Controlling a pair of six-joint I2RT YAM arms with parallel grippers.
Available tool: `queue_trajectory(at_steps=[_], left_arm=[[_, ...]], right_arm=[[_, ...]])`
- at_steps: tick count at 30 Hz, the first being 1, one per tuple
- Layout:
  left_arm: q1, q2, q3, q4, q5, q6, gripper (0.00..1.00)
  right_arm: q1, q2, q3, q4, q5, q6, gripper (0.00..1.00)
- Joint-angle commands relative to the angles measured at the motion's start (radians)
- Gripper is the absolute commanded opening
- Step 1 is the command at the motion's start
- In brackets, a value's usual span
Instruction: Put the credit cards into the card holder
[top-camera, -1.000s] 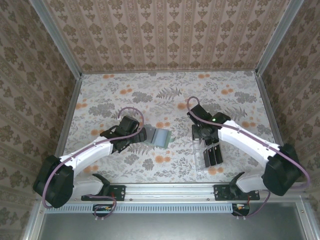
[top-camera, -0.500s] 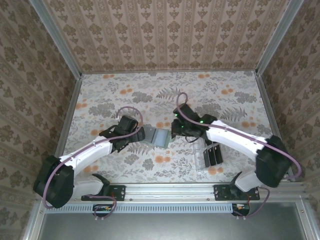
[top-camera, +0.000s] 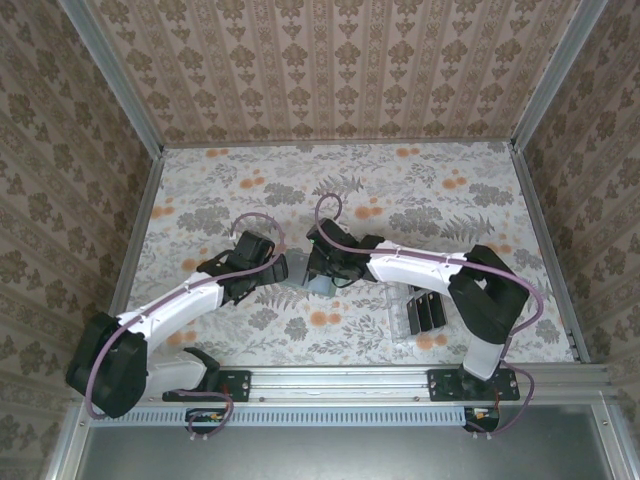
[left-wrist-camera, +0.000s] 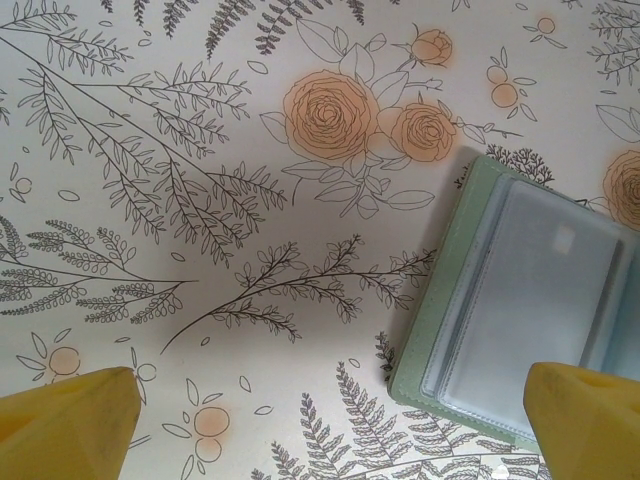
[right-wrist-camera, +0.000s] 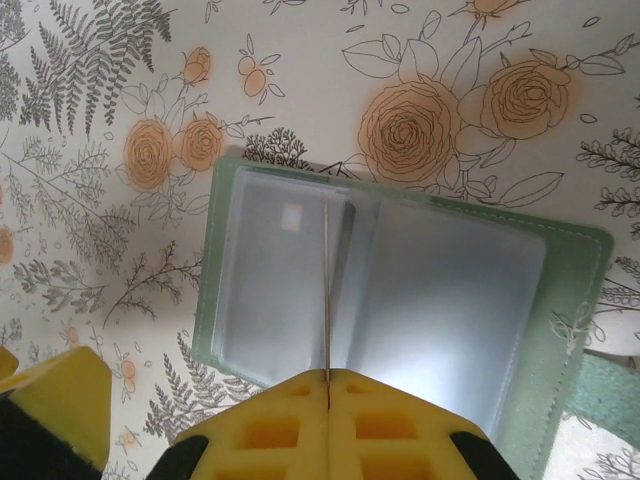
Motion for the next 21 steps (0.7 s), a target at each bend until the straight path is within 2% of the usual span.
queue_trajectory(at_steps=[1,12,21], left_arm=[[0.011,-0.021,0.002,-0.011,0.0,0.02,1.0],[0.016,-0.027,-0.005,-0.007,0.01,0.02,1.0],[0.016,-0.033,-0.007,-0.016,0.017,0.03,1.0]], right_arm=[[0.012,0.033,0.022,0.029,0.036,0.051,0.0],[0.029,0.068,-0.014,0.019,0.057,0.09,0.0],[0.01,0.053,-0.068,-0.044,-0.006,0.01,0.0]])
